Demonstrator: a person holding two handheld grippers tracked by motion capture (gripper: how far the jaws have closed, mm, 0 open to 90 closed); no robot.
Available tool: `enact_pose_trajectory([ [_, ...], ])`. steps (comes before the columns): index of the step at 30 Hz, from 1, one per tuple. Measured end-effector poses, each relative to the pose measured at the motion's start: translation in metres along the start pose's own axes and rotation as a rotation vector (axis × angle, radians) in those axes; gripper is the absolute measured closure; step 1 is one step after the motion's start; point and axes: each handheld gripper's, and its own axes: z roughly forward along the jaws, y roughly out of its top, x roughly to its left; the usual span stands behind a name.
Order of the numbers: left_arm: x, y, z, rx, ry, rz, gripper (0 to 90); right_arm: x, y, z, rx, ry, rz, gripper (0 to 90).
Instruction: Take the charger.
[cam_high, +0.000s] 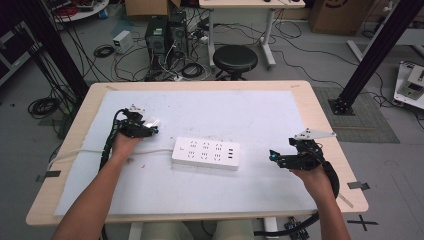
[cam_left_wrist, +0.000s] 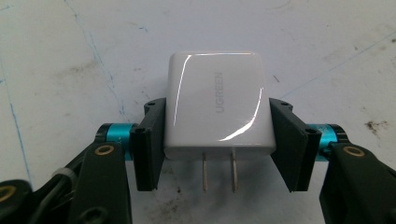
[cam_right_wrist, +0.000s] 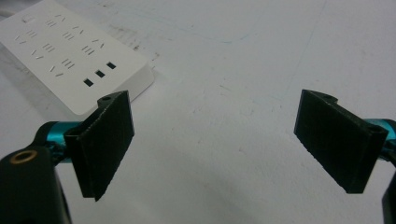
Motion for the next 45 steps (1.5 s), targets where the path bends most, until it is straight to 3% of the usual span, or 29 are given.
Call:
enact_pose_trajectory([
  [7, -0.006, -0.001, -0.016, -0.062, -0.010, -0.012, 42.6, 0.001, 0.000, 0.002, -0.001, 0.006, 0.000, 12.1],
  [15, -0.021, 0.003, -0.045, -0.140, -0.039, 0.025, 42.7, 0.004, 0.000, 0.002, 0.004, 0.015, -0.002, 12.1],
  [22, -0.036, 0.003, -0.061, -0.168, -0.064, 0.066, 42.6, 0.006, -0.001, 0.003, -0.003, 0.019, -0.006, 12.1],
  [23, -0.044, 0.002, -0.072, -0.193, -0.086, 0.070, 42.7, 0.007, -0.001, 0.004, -0.007, 0.022, -0.019, 12.1],
  [35, -0.072, -0.009, -0.115, -0.268, -0.163, 0.095, 42.6, 0.010, -0.003, 0.000, -0.039, 0.038, -0.029, 12.1],
  [40, -0.083, -0.016, -0.133, -0.302, -0.222, 0.143, 42.6, 0.017, -0.005, 0.001, -0.048, 0.050, -0.036, 12.1],
  [45, -0.093, -0.018, -0.139, -0.326, -0.264, 0.178, 42.5, 0.021, -0.004, 0.002, -0.046, 0.083, -0.040, 12.1],
])
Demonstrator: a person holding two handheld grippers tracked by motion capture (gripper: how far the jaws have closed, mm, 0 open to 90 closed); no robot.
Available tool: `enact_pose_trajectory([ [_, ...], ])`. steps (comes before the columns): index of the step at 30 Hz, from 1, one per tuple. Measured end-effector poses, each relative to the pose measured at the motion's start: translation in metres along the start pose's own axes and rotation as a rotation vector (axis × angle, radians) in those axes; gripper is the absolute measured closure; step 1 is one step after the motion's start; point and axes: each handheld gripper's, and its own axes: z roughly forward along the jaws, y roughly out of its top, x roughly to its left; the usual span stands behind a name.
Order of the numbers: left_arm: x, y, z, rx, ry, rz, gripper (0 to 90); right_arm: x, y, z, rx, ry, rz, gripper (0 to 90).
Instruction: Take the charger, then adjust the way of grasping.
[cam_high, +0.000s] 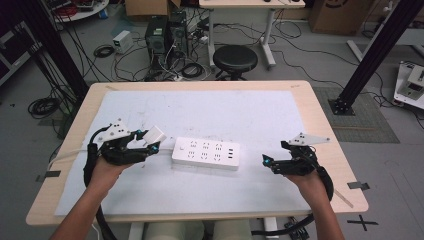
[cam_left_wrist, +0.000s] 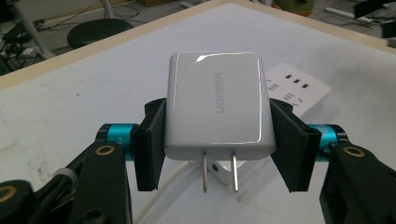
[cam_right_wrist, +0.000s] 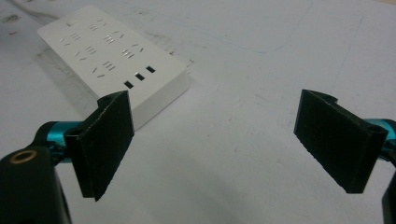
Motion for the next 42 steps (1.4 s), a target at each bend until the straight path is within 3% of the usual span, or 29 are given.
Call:
enact_pose_trajectory([
  [6, -0.013, 0.000, -0.004, -0.016, -0.052, 0.032, 42.5, 0.003, 0.003, -0.005, -0.023, 0.018, -0.001, 12.1],
  [13, -0.020, 0.000, -0.004, -0.020, -0.074, 0.049, 42.5, 0.007, 0.002, -0.005, -0.008, 0.048, 0.011, 13.7],
  [14, -0.021, 0.000, -0.004, -0.017, -0.077, 0.060, 42.5, 0.008, 0.002, -0.005, -0.008, 0.058, 0.002, 17.7],
  [22, -0.027, -0.001, -0.001, -0.012, -0.108, 0.104, 42.5, 0.016, 0.010, 0.002, 0.007, 0.098, -0.019, 17.6],
  [29, -0.035, 0.002, 0.010, 0.012, -0.139, 0.187, 42.6, 0.027, 0.018, 0.012, 0.049, 0.186, -0.020, 17.7],
  [36, -0.044, 0.003, 0.024, 0.026, -0.173, 0.268, 42.5, 0.031, 0.024, 0.021, 0.050, 0.284, 0.049, 17.7],
  [42, -0.049, 0.001, 0.035, 0.028, -0.205, 0.313, 42.6, 0.037, 0.030, 0.029, 0.053, 0.364, 0.102, 17.7],
])
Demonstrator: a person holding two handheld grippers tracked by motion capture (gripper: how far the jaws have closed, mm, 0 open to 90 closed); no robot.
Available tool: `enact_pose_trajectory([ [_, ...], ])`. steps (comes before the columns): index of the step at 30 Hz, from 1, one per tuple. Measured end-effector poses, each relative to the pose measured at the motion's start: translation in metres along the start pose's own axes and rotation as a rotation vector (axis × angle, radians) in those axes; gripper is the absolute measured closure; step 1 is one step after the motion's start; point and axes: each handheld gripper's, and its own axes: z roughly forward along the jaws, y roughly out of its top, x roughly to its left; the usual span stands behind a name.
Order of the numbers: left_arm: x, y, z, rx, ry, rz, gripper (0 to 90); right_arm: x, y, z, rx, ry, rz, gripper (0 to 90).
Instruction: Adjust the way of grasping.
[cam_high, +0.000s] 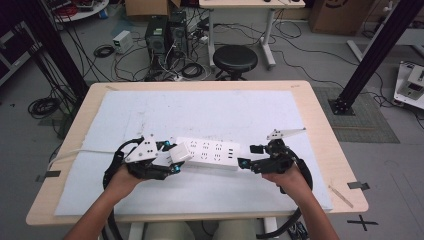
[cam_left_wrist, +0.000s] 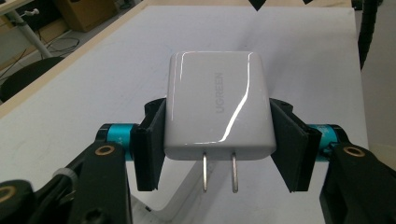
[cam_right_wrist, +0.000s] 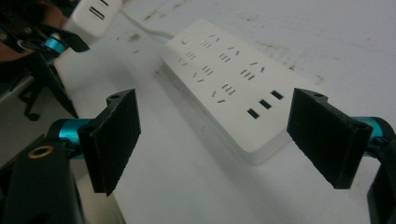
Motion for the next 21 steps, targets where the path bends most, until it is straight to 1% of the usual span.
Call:
enact_pose_trajectory([
  [1, -0.001, 0.000, 0.002, 0.003, -0.004, 0.008, 42.6, 0.000, 0.001, 0.002, -0.003, 0.012, -0.001, 17.7],
  [2, -0.001, 0.000, 0.005, 0.008, -0.011, 0.022, 42.6, 0.001, 0.003, 0.004, 0.003, 0.022, 0.013, 17.7],
  [4, -0.002, 0.001, 0.009, 0.018, -0.022, 0.041, 42.6, 0.002, 0.006, 0.009, 0.007, 0.040, 0.024, 17.7],
  [9, -0.003, 0.003, 0.019, 0.018, -0.046, 0.089, 42.6, 0.004, 0.011, 0.019, 0.039, 0.078, 0.054, 17.7],
  [10, -0.003, 0.003, 0.019, 0.018, -0.046, 0.089, 42.6, 0.005, 0.012, 0.021, 0.041, 0.090, 0.059, 17.7],
  [12, -0.004, 0.005, 0.021, 0.013, -0.050, 0.102, 42.5, 0.006, 0.013, 0.023, 0.049, 0.098, 0.065, 17.7],
  [13, -0.006, 0.006, 0.024, 0.005, -0.056, 0.113, 42.6, 0.007, 0.015, 0.026, 0.057, 0.115, 0.075, 17.7],
  [15, -0.006, 0.006, 0.025, 0.006, -0.058, 0.115, 42.6, 0.007, 0.015, 0.028, 0.059, 0.121, 0.075, 17.7],
  [16, -0.007, 0.006, 0.028, 0.010, -0.065, 0.123, 42.6, 0.008, 0.017, 0.031, 0.070, 0.137, 0.087, 17.7],
  [17, -0.008, 0.007, 0.029, 0.010, -0.065, 0.123, 42.6, 0.008, 0.018, 0.033, 0.075, 0.152, 0.102, 17.7],
  [18, -0.008, 0.007, 0.030, 0.008, -0.066, 0.125, 42.5, 0.008, 0.019, 0.034, 0.076, 0.165, 0.121, 17.7],
  [19, -0.009, 0.007, 0.031, 0.010, -0.067, 0.128, 42.6, 0.008, 0.020, 0.035, 0.070, 0.177, 0.130, 17.7],
  [21, -0.009, 0.007, 0.032, 0.008, -0.070, 0.128, 42.5, 0.008, 0.021, 0.038, 0.077, 0.199, 0.150, 17.7],
])
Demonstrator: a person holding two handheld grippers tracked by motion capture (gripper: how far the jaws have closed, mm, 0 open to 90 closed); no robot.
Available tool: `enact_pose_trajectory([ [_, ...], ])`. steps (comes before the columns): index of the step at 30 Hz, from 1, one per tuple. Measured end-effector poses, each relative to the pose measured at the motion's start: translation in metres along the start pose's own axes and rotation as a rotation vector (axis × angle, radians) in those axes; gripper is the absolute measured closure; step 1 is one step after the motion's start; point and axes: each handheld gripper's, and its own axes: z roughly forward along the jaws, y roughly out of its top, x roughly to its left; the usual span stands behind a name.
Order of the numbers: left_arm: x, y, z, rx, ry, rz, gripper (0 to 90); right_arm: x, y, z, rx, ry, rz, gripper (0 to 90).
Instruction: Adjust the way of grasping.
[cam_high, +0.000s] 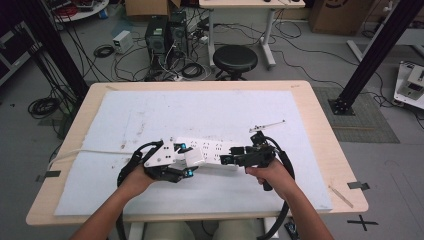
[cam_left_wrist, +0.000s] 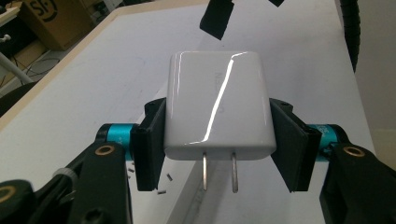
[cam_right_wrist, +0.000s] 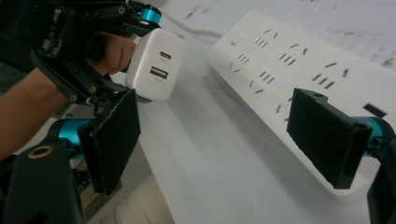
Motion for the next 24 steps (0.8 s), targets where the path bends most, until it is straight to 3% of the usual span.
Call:
enact_pose_trajectory([
  [18, -0.006, 0.005, 0.016, -0.019, -0.033, 0.020, 42.5, 0.002, 0.010, 0.023, 0.056, 0.103, 0.050, 17.7],
  [24, -0.007, 0.006, 0.019, -0.030, -0.040, 0.020, 42.5, 0.001, 0.014, 0.034, 0.089, 0.144, 0.094, 17.7],
])
